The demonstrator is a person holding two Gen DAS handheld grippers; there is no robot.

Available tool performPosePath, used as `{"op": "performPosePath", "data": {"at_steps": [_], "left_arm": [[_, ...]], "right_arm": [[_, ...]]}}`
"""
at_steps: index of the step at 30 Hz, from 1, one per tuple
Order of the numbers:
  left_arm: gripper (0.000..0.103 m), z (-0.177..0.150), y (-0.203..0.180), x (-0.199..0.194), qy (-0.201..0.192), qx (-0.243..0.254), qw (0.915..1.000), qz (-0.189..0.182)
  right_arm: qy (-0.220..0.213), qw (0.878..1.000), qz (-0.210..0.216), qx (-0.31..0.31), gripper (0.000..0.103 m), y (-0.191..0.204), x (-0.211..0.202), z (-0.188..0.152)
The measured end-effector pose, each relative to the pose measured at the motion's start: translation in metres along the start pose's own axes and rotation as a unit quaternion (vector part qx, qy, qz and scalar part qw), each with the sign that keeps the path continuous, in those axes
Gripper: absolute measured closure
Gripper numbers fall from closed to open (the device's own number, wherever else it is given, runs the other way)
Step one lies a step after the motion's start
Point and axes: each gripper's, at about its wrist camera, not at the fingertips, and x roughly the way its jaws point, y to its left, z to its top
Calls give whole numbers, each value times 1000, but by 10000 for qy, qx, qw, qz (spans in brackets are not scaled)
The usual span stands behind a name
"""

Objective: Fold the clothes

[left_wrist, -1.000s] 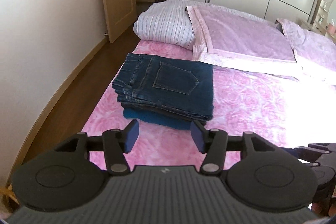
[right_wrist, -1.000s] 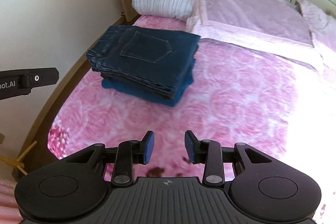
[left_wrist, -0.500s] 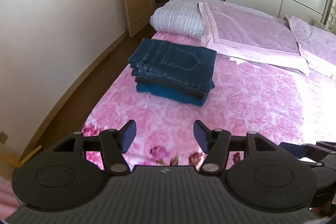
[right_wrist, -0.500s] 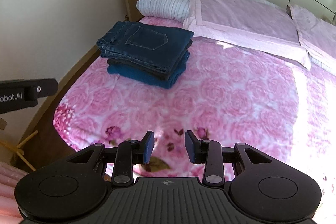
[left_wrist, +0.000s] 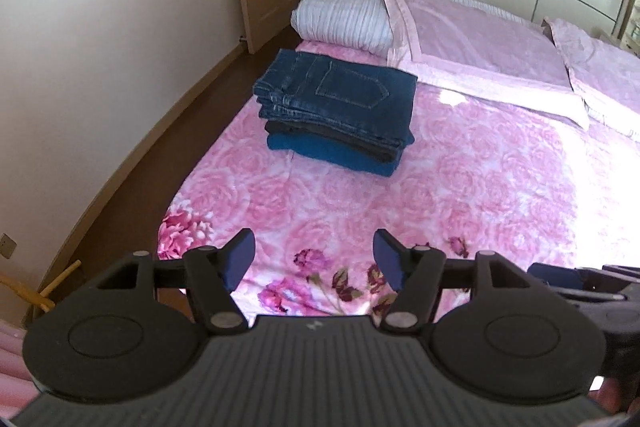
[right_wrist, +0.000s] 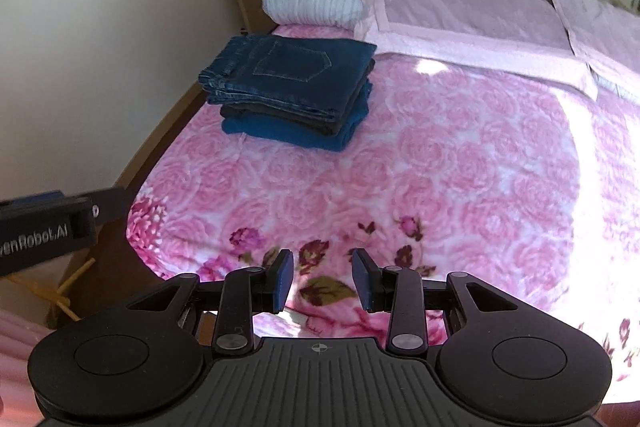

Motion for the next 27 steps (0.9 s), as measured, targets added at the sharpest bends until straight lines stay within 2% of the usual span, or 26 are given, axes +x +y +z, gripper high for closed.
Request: {"op": "performPosePath", "data": {"at_steps": [15, 27], "left_arm": [[41, 36, 68, 66, 465, 266, 9984, -187], [41, 58, 84, 99, 557, 510, 9957, -529]], "right_arm": [[321, 9983, -385, 306, 67, 64, 62, 38], [432, 9960, -599, 501, 67, 81, 93, 63]]}}
